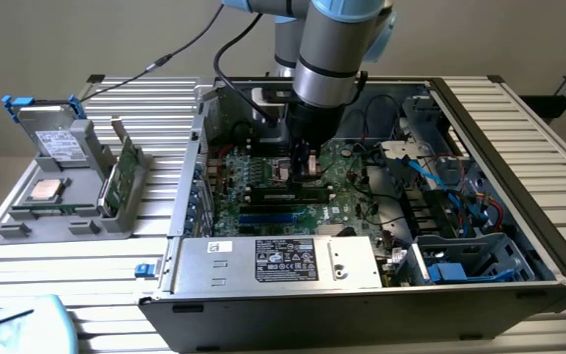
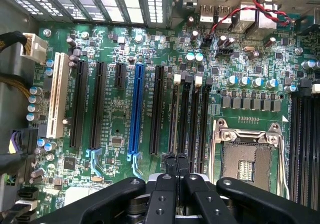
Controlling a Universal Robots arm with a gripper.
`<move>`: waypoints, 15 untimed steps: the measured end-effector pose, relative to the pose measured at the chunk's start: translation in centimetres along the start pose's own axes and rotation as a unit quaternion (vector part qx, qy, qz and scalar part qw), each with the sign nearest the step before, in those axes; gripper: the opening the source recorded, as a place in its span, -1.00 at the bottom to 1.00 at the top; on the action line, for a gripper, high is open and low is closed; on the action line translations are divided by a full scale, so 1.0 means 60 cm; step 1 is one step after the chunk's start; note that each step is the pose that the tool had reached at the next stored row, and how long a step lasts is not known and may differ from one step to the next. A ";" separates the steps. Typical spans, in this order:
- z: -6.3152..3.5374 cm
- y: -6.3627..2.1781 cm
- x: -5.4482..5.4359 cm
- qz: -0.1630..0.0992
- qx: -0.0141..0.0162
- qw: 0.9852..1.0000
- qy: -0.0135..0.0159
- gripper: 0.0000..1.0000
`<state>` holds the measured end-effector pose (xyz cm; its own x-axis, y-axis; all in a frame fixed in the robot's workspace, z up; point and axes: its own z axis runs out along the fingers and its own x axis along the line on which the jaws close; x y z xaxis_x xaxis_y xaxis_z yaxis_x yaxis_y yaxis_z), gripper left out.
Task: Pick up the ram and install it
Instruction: 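Press down the ram until it locks into place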
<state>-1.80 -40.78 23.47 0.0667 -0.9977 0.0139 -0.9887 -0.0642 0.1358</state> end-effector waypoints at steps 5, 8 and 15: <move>-0.003 -0.021 0.003 0.000 -0.001 1.000 0.000 -0.79; -0.005 -0.035 0.005 -0.001 -0.001 1.000 -0.001 -0.79; -0.003 -0.039 0.006 -0.001 -0.002 1.000 -0.001 -0.79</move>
<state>0.58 -40.96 23.33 0.0686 -0.9976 0.0126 -0.9881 -0.0662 0.1390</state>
